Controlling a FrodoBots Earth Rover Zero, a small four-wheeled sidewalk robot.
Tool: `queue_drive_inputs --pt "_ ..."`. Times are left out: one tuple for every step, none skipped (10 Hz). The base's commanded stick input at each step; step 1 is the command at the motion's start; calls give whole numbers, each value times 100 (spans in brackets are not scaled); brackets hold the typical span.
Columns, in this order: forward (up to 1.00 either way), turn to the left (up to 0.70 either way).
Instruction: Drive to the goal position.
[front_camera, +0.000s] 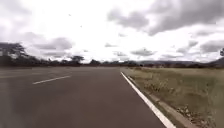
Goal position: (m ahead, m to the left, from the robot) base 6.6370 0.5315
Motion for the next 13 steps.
queue_drive_inputs --pt "70 0" --pt "70 0" --pt "70 0" --pt "70 0" --pt "70 0" --pt "70 0" --pt "70 0" --pt "70 0" --pt "70 0" --pt "70 0" --pt "70 0" --pt "70 0" --pt "70 0"
